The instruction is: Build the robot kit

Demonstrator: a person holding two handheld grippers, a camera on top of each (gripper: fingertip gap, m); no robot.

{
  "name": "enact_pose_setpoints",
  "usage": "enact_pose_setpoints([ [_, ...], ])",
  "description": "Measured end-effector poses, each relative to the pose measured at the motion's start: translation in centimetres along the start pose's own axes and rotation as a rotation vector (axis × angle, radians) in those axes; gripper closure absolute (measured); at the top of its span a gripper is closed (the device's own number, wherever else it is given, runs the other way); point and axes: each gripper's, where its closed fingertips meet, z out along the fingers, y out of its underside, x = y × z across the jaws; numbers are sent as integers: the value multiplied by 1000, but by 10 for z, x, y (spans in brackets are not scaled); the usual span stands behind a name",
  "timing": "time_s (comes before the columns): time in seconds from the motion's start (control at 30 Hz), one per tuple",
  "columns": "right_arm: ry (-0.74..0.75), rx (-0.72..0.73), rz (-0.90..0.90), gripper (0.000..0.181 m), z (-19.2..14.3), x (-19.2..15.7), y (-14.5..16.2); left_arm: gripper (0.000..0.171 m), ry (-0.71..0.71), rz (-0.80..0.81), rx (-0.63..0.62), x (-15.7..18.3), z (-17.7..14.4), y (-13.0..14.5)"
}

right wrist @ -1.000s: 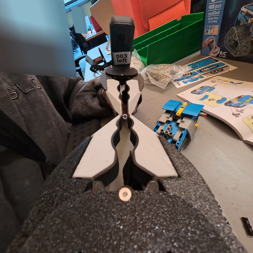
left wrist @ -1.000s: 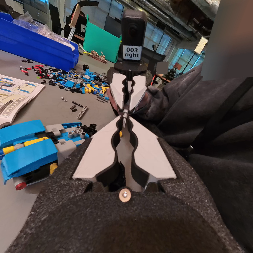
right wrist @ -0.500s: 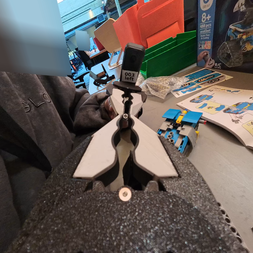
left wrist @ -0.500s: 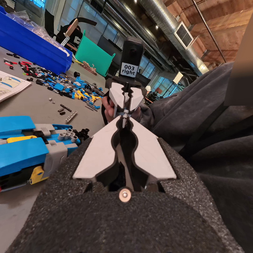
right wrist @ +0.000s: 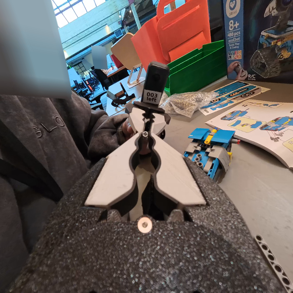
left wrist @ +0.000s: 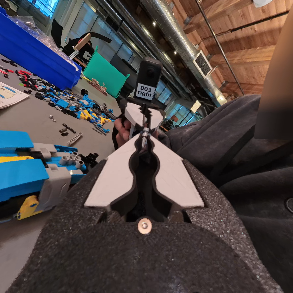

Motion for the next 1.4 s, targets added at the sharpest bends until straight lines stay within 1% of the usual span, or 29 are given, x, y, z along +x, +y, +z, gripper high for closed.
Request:
enact_pose_setpoints([
  [0.27,-2,22,-15,175,0,-1,-4,168,20,-21,18,2,0,-2],
  [0.4,3,20,-13,175,-1,0,-3,167,8,-4,31,2,-2,-6],
  [0.43,7,-2,-11,175,1,1,1,168,6,-4,42,2,-3,-8],
  [0.53,35,-66,-64,175,8,0,11,167,-30,47,17,1,0,-4],
  [0.57,59,-49,-58,175,3,5,7,167,-32,48,17,1,-1,-5],
  [0.6,34,-12,-12,175,-1,6,2,167,-41,52,16,0,-3,-6],
  [0.63,7,1,31,175,-4,6,0,167,-62,78,1,-2,-3,-4],
  [0.73,33,-30,-29,175,-3,6,3,167,-149,224,-105,-8,-1,9],
  [0.8,25,-40,-25,175,-4,6,5,167,-178,263,-136,-11,0,13],
  [0.9,28,-57,-36,175,-7,5,8,167,-187,269,-136,-13,-2,12],
  [1.07,36,-91,-54,175,-2,5,14,167,-176,266,-144,-12,-1,14],
  [1.4,34,-101,-64,175,-2,6,16,167,-160,253,-158,-11,0,17],
])
